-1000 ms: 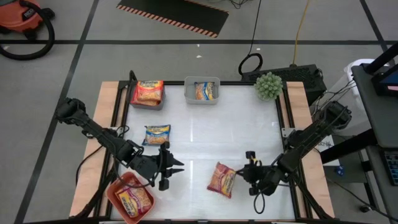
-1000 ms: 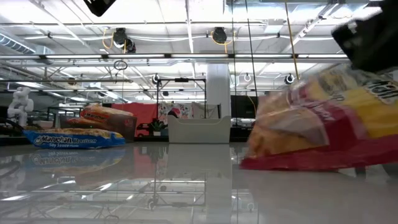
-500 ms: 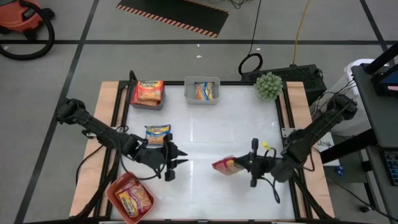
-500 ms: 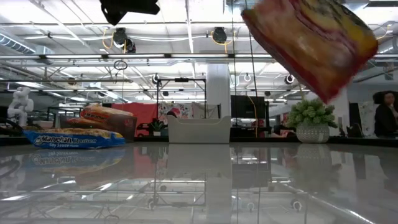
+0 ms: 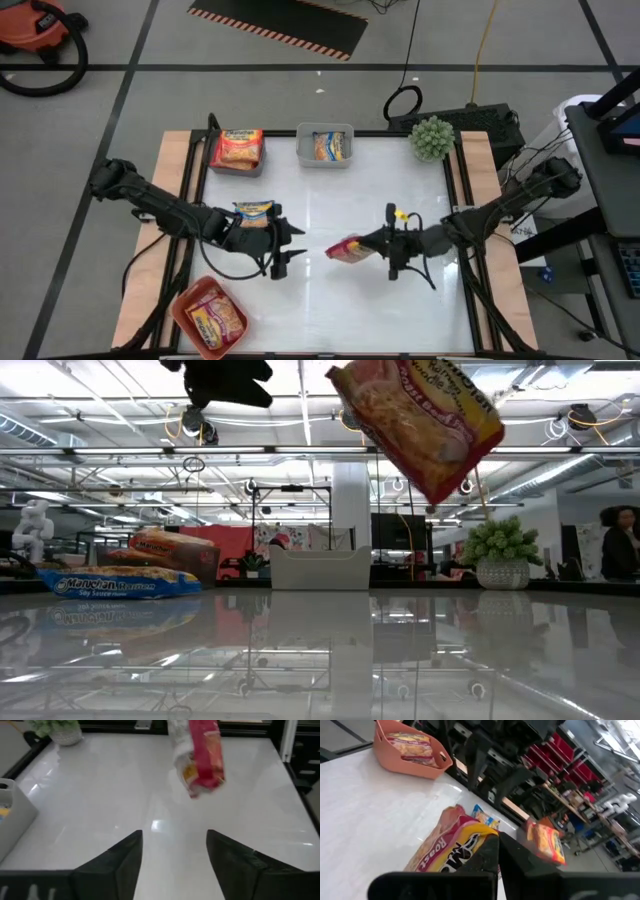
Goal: Sort Maruchan noodles
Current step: Put the red noodle pack into the orange bin
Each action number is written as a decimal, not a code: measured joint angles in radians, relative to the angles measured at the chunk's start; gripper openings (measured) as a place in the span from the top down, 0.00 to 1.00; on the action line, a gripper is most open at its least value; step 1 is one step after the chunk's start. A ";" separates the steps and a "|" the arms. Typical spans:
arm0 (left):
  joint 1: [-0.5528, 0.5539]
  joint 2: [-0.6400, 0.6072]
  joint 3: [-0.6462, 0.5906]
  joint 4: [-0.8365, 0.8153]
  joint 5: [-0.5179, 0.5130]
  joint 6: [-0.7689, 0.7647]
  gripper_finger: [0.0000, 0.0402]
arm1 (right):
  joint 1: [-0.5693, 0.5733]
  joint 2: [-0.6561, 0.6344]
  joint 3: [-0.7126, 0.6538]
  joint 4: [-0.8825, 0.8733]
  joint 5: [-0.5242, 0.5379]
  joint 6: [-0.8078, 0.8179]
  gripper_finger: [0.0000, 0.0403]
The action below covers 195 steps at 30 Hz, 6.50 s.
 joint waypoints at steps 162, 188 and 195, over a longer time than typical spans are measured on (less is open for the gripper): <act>-0.312 0.373 0.683 -1.373 1.009 0.253 0.66 | -0.109 0.082 0.001 0.168 0.041 0.210 0.71; -0.373 0.373 0.601 -1.374 0.820 0.123 0.54 | -0.109 0.082 0.001 0.163 0.040 0.212 0.71; -0.367 0.373 0.593 -1.371 0.764 0.120 0.47 | -0.109 0.082 0.001 0.163 0.040 0.212 0.71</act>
